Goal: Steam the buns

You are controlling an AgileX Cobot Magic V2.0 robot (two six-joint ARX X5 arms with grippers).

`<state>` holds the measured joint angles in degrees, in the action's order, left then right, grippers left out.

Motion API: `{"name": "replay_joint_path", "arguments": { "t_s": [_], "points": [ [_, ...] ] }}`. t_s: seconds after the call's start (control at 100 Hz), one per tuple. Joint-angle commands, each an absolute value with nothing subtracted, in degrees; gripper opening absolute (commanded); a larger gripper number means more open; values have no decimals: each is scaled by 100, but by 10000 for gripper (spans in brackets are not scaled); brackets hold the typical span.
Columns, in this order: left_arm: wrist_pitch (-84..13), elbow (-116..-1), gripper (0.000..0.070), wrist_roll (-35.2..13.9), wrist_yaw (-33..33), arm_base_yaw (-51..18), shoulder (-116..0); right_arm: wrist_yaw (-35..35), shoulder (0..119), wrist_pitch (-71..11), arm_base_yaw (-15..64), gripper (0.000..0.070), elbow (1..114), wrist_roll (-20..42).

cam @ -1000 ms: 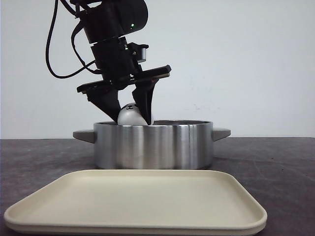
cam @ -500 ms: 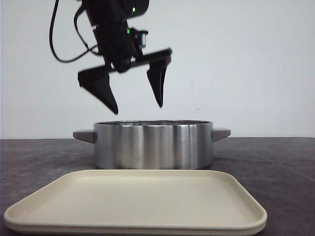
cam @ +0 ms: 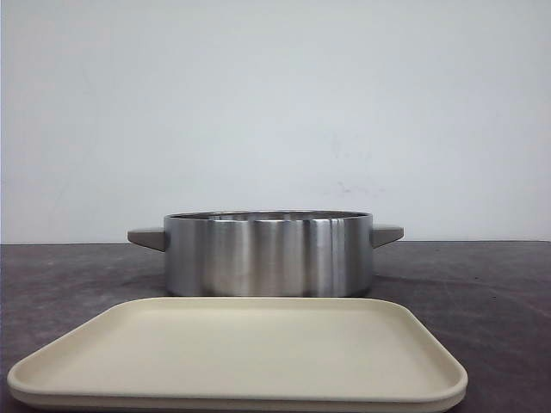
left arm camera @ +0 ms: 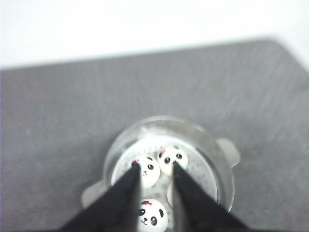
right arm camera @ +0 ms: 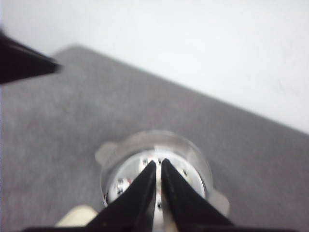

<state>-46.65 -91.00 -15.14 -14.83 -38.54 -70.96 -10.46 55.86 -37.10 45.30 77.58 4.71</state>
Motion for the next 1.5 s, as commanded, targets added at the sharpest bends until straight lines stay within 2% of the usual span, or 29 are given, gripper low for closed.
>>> {"name": "replay_joint_path", "arguments": {
  "t_s": [0.0,0.09,0.28,0.43,0.56,1.49],
  "points": [
    [-4762,-8847,7,-1446,-1507,-3935,-6707,-1015,5452,-2965,4619,12,7137,489],
    [-4845,-8265,7,-1448,-1507,-3997,-5889,-1015,5210,-2270,4683,12,6440,563],
    [-4766,-6963,8,-1514,-1632,-4051,-4296,-1015,5046,-1256,4724,12,5680,550],
    [-4829,-6490,9,-1623,-1708,-4051,-3627,-1017,5100,-1083,4722,12,5634,554],
    [-5050,-6482,12,-1763,-1680,-4051,-3428,-1020,5081,-1072,4722,12,5634,554],
    [-5057,-6488,17,-1756,-1673,-4051,-3323,-1055,4869,-917,4536,13,5579,532]
  ]
}}
